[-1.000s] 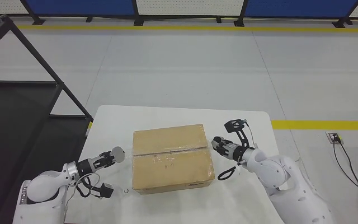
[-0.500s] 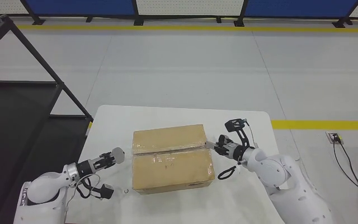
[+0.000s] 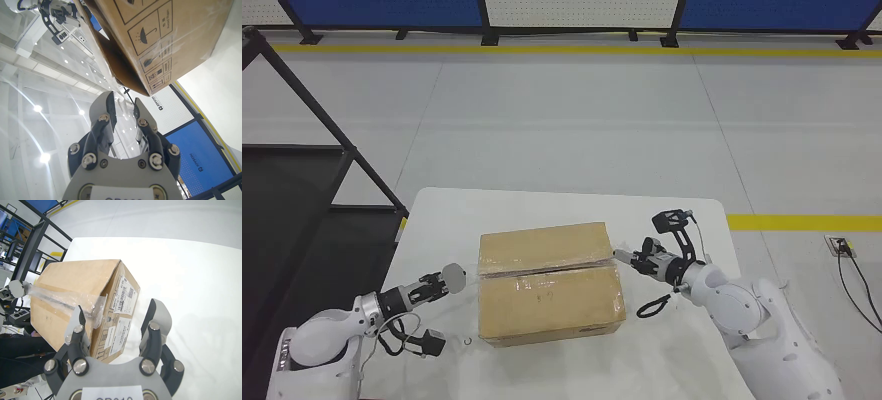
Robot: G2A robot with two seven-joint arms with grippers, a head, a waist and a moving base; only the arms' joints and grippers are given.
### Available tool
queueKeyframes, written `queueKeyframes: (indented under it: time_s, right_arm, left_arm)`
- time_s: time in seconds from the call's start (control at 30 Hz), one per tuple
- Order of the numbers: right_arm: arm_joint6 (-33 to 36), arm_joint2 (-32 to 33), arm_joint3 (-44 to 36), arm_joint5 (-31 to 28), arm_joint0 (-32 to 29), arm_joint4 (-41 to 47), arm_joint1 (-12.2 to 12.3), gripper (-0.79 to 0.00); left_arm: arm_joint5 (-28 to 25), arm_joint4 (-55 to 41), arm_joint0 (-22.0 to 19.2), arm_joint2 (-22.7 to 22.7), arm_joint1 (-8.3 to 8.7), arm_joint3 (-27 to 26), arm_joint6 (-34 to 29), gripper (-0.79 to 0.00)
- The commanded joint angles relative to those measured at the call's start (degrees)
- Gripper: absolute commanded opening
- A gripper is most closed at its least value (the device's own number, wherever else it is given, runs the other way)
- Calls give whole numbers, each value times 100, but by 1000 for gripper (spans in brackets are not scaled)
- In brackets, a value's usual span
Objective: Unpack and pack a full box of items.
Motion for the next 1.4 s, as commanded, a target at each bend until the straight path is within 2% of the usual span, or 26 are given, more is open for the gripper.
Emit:
queueKeyframes:
  time_s: [0.0, 0.03, 0.1, 0.13, 0.17, 0.27, 0.4, 0.5, 0.57, 0.67, 0.77, 0.93, 0.97, 1.03, 1.27, 1.37]
  right_arm:
    - [4, 67, -81, 3, -43, -18, 13, -142]
    - [23, 96, -128, 1, -64, -22, 19, -166]
    - [41, 147, -210, 1, -92, -51, 30, -172]
    - [54, 165, -248, 5, -103, -64, 34, -163]
    - [65, 182, -285, 8, -109, -85, 39, -151]
    - [65, 236, -399, 10, -132, -111, 48, -148]
    - [67, 297, -559, -27, -157, -103, 59, -102]
    - [43, 313, -659, -59, -143, -141, 62, -28]
    - [1, 310, -713, -86, -117, -164, 60, -18]
    - [-62, 275, -753, -147, -58, -170, 52, 0]
    - [-172, 209, -749, -243, 11, -117, 33, 0]
    - [-475, 135, -805, -505, 80, 222, -6, 0]
    - [-515, 144, -834, -560, 76, 324, -11, 0]
    - [-515, 144, -834, -560, 76, 324, -11, 0]
    - [-515, 144, -834, -560, 76, 324, -11, 0]
    - [-407, 15, -778, -640, 62, 634, -35, 0]
  left_arm:
    - [-16, 0, 26, -43, -19, -62, 16, -342]
    - [-26, 0, 42, -60, -27, -94, 26, -274]
    - [-40, 0, 69, -89, -39, -145, 41, -77]
    - [-40, 0, 80, -105, -42, -166, 40, -9]
    - [-34, 0, 93, -124, -44, -184, 34, 0]
    - [51, 0, 151, -261, -40, -262, -63, 0]
    - [283, 0, 300, -618, -79, -562, -626, 0]
    - [699, 0, 583, -908, -66, -907, -1070, 0]
    - [1096, 289, 764, -1116, -42, -1154, -1436, 0]
    - [1596, 1491, 990, -1337, -48, -1532, -2372, 0]
    - [1764, 3022, 1175, -1477, -101, -1994, -3573, 0]
    - [1344, 5950, 1527, -1421, -213, -2802, -5969, 0]
    - [1159, 6568, 1615, -1358, -229, -2908, -6518, 0]
    - [912, 7166, 1757, -1184, -258, -2901, -7434, 0]
    - [912, 7166, 1757, -1184, -258, -2901, -7434, 0]
    - [912, 7166, 1757, -1184, -258, -2901, -7434, 0]
